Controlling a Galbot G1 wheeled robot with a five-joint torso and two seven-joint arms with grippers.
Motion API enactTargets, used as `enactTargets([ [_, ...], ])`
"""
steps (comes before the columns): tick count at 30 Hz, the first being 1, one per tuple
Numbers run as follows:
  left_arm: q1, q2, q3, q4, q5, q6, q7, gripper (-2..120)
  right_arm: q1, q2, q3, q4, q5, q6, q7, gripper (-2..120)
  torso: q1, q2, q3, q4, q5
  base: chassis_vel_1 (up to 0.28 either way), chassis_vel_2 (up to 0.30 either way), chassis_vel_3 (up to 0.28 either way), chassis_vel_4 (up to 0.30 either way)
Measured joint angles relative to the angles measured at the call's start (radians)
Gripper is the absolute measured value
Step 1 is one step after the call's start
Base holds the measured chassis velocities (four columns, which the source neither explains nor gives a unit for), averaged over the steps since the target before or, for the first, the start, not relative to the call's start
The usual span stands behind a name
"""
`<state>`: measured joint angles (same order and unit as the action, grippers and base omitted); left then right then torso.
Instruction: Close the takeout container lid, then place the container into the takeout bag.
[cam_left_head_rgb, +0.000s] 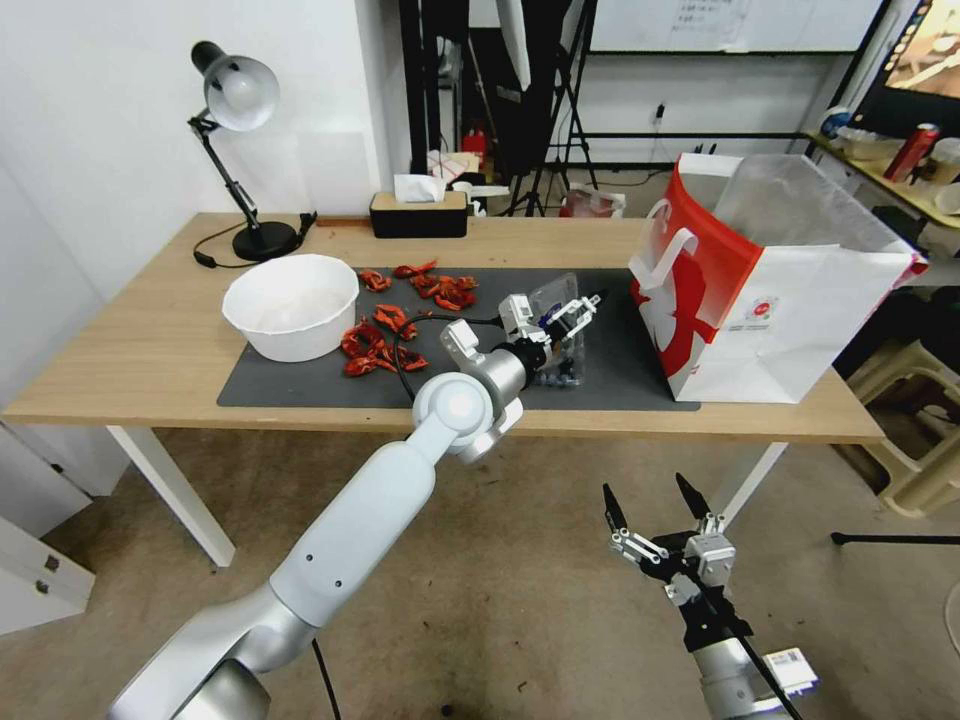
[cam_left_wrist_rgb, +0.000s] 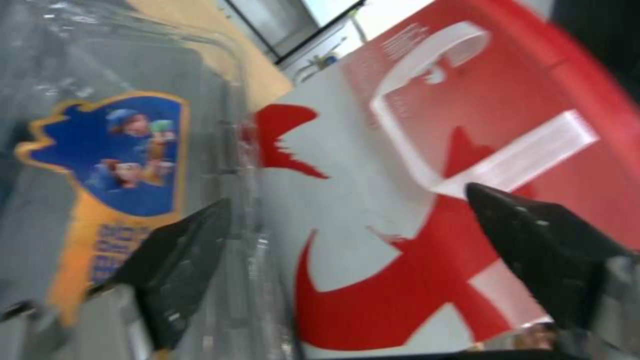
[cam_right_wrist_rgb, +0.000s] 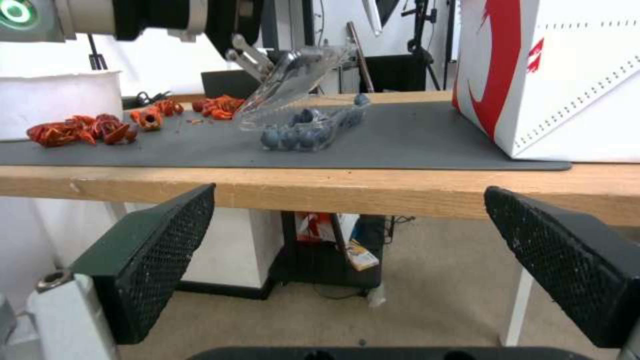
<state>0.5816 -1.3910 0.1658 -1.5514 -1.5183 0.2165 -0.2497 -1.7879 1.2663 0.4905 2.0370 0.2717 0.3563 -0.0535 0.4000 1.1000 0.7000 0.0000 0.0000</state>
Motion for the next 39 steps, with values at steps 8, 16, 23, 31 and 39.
enactTargets([
  [8, -0.029, 0.001, 0.014, 0.017, 0.03, 0.057, -0.127, 56, 0.003, -0.002, 0.0, 0.0, 0.004, 0.0, -0.001, 100, 0.0, 0.0, 0.0, 0.0, 0.0, 0.0, 0.0, 0.0, 0.0],
  [16, -0.033, 0.01, 0.022, 0.024, 0.061, 0.11, -0.199, 25, 0.003, -0.009, -0.004, 0.017, 0.01, -0.004, -0.004, 100, 0.0, 0.0, 0.0, 0.0, 0.0, 0.0, 0.0, 0.0, 0.0],
  [23, -0.042, 0.015, 0.026, 0.024, 0.076, 0.128, -0.23, 3, 0.005, -0.028, 0.001, 0.064, 0.059, -0.04, -0.004, 100, 0.0, 0.0, 0.0, 0.0, 0.0, 0.0, 0.0, 0.0, 0.0],
  [31, -0.048, 0.026, 0.035, 0.022, 0.085, 0.149, -0.245, 0, 0.039, -0.063, 0.035, 0.111, 0.229, -0.115, -0.001, 100, 0.0, 0.0, 0.0, 0.0, 0.0001, 0.0, 0.0, 0.0, 0.0],
  [39, -0.049, 0.032, 0.038, 0.023, 0.087, 0.152, -0.247, 0, 0.087, -0.097, 0.051, 0.146, 0.411, -0.191, 0.023, 100, 0.0, 0.0, 0.0, 0.0, 0.0001, 0.0, 0.0, 0.0, 0.0],
])
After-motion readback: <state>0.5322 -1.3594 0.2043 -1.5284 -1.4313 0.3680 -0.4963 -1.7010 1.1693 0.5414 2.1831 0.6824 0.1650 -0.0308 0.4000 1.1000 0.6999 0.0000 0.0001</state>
